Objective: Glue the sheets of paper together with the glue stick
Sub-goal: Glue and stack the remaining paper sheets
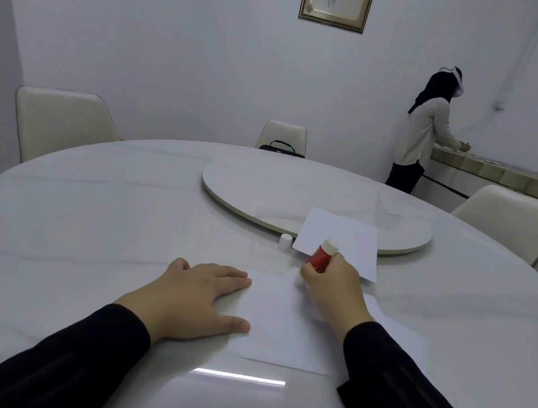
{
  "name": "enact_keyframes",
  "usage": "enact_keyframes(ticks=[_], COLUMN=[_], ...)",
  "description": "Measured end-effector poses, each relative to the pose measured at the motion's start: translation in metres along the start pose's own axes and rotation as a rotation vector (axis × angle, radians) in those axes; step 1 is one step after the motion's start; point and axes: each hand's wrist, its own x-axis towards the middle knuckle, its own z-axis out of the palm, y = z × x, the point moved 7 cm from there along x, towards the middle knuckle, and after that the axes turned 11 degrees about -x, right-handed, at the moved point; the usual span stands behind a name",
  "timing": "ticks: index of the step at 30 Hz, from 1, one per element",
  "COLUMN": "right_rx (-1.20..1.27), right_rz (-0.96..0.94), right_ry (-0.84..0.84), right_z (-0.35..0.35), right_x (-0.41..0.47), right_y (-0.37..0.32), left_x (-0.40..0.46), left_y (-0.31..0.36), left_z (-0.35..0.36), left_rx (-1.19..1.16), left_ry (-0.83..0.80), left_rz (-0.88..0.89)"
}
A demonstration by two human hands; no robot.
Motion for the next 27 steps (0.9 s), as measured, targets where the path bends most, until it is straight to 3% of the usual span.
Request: enact_keyframes(ticks=[12,17,21,27], right_rx=[0.006,0.140,0.472,0.513], right_rz=[0.167,0.244,0.360,0.230], right_ry=[0.067,0.086,0.217,0.214], right_z=[-0.060,-0.071,-0.081,-0.081], right_x=[0.013,0.009,0.006,0.003], right_y=[0.068,0.088,0.106,0.086], left_x=[0.003,0.004,0.002,-0.006], left_y=[-0.005,-0.006,-0.024,-0.028], left_z=[0.001,0.001,-0.004,-0.030], left_rx=[-0.031,-0.072,-0.155,-0.270], left_ry=[0.024,0.028,0.035,-0.023], left_rz=[0.008,-0.008,-0.081,-0.151])
